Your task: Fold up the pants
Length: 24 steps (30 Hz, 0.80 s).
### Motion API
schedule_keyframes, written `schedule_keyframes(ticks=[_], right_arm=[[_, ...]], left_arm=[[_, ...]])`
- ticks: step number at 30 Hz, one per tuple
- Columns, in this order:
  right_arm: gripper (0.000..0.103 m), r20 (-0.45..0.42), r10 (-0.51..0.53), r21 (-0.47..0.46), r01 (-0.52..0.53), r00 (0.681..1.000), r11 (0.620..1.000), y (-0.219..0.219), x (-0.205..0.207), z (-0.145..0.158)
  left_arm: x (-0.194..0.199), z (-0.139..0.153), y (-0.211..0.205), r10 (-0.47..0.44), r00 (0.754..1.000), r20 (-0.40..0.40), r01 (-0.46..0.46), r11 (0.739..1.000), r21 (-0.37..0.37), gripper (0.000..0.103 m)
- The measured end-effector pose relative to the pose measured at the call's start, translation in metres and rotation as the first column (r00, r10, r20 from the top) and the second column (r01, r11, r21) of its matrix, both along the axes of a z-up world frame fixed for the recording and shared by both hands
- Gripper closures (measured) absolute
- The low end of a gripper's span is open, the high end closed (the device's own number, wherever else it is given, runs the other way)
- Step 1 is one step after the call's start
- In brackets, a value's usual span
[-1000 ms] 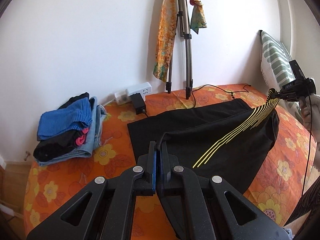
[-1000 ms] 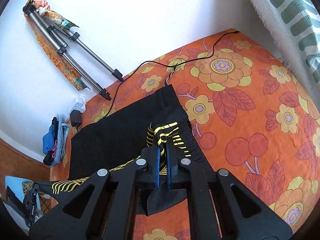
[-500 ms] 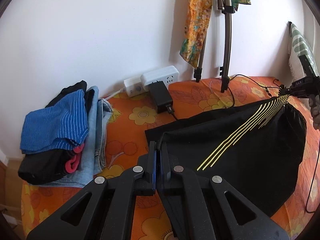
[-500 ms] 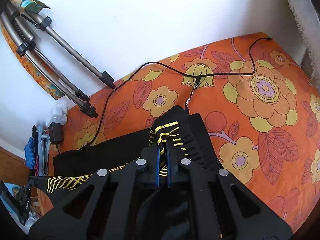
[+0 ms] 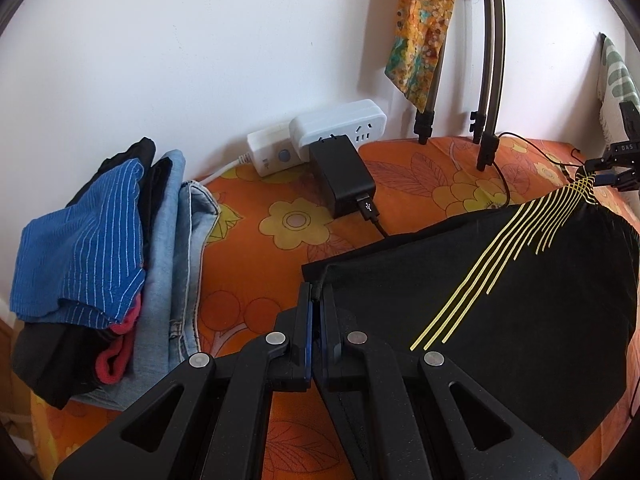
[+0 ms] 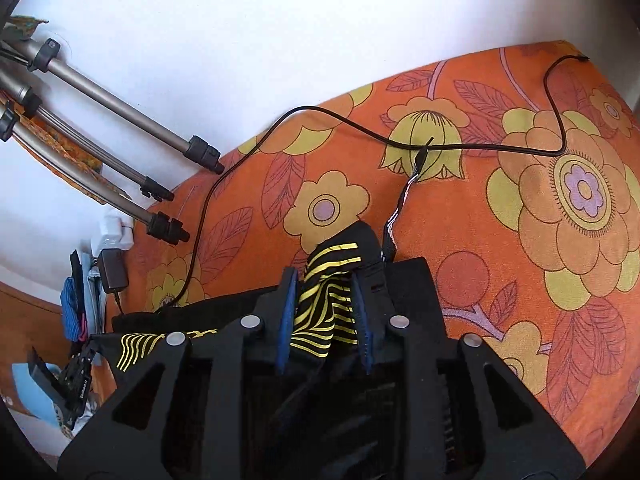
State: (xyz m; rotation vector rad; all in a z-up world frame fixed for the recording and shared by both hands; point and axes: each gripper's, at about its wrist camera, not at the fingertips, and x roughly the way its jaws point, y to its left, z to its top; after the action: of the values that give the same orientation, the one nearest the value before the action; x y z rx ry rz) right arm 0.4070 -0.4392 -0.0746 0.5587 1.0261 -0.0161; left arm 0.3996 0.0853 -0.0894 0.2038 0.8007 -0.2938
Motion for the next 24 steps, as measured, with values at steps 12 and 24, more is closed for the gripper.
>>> schedule_keyframes(ticks=[12, 24], right_arm=[[0.058, 0.050, 0.155, -0.094, -0.150, 0.987, 0.984, -0.002, -0.062, -0.009], [0.073, 0.004, 0.264, -0.272, -0.253, 0.965, 0.928, 0.027, -0.047, -0.028]], left_arm=[[0.007, -0.012, -0.009, 0.006, 1.000, -0.015, -0.006, 0.999, 0.054, 0.101], [0.006, -0.013, -0.009, 0.011, 1.000, -0.019, -0.010, 0.997, 0.078, 0.101]])
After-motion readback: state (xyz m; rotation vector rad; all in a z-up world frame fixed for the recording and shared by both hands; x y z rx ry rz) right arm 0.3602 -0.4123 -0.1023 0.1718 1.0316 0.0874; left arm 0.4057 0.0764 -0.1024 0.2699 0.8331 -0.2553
